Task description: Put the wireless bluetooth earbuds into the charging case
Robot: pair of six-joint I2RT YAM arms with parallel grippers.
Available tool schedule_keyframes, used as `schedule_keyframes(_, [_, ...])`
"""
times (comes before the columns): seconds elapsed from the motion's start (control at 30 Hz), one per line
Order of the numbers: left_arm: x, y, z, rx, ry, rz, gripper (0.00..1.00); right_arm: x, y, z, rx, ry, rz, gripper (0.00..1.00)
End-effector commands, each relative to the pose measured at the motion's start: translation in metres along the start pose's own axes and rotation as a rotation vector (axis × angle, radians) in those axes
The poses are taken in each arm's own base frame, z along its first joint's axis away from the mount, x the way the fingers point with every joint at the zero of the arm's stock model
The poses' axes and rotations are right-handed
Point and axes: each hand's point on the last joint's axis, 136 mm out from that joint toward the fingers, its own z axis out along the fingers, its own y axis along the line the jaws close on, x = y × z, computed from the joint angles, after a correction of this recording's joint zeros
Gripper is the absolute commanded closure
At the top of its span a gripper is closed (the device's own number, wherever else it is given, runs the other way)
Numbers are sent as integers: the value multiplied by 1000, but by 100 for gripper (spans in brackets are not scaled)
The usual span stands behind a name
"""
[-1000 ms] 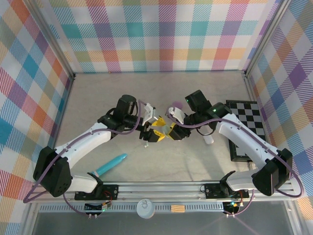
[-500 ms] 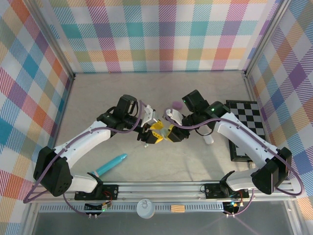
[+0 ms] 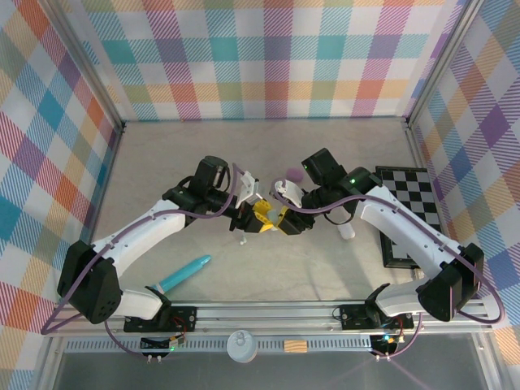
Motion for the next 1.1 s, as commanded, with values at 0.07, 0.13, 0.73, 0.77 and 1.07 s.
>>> schedule_keyframes(0.07, [-5, -6, 0, 31, -26, 38, 66, -13, 3, -2, -5, -34, -46, 63])
schedule_keyframes(0.13, [-4, -6, 0, 26, -29, 44, 68, -12, 2, -2, 0, -30, -42, 62])
schedule_keyframes(0.73, [-11, 1, -4, -15, -81, 66, 66, -8, -3, -14, 76, -40, -45, 50])
schedule_keyframes(0.77, [-12, 2, -4, -19, -85, 68, 66, -8, -3, -15, 82, -47, -40, 50])
schedule_keyframes(1.07, [-19, 6, -7, -48, -115, 95, 66, -24, -13, -57, 121, -287, 100, 42])
